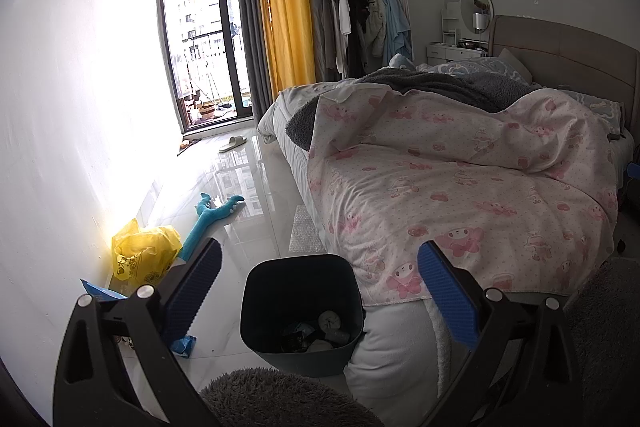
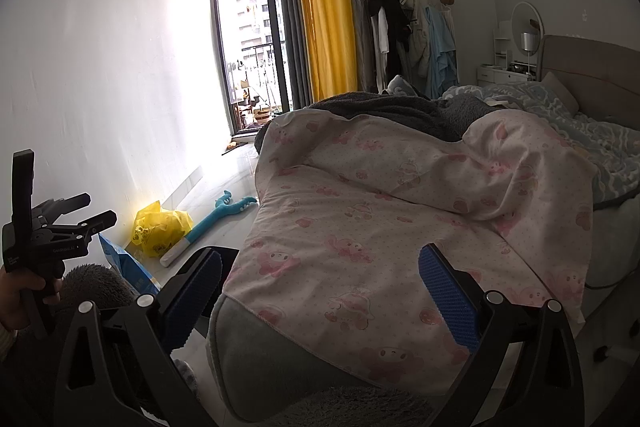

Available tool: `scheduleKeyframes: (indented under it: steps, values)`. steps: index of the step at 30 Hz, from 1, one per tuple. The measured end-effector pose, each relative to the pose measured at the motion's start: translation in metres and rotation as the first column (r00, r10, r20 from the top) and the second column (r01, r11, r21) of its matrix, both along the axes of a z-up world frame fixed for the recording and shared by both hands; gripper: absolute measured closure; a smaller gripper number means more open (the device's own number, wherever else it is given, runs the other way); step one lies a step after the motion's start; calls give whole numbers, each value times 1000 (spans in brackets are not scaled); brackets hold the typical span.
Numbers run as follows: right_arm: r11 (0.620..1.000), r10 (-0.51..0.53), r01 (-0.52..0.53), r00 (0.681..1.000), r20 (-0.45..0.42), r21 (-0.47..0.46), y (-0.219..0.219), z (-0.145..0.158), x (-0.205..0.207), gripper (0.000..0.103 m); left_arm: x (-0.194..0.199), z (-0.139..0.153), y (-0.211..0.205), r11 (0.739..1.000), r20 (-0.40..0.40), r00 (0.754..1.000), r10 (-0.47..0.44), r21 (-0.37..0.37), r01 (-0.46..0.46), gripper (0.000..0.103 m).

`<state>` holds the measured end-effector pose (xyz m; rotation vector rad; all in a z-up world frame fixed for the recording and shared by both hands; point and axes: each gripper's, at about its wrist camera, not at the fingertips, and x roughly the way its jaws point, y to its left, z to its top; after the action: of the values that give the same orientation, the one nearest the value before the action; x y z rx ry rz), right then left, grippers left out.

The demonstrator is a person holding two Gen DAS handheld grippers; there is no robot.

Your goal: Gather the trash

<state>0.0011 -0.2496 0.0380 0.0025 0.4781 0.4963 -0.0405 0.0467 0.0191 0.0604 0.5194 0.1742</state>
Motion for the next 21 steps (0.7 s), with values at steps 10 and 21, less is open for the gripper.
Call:
scheduleKeyframes:
  steps: [10,21]
  values:
    - [1000,1,-1,1000,0,0,0,0,0,3,0,0,0,1000,0,1000,-1,1,1,3]
    - [1000,1,-1,1000,0,-1,0,0,1,3,0,0,0,1000,0,1000,-1,1,1,3]
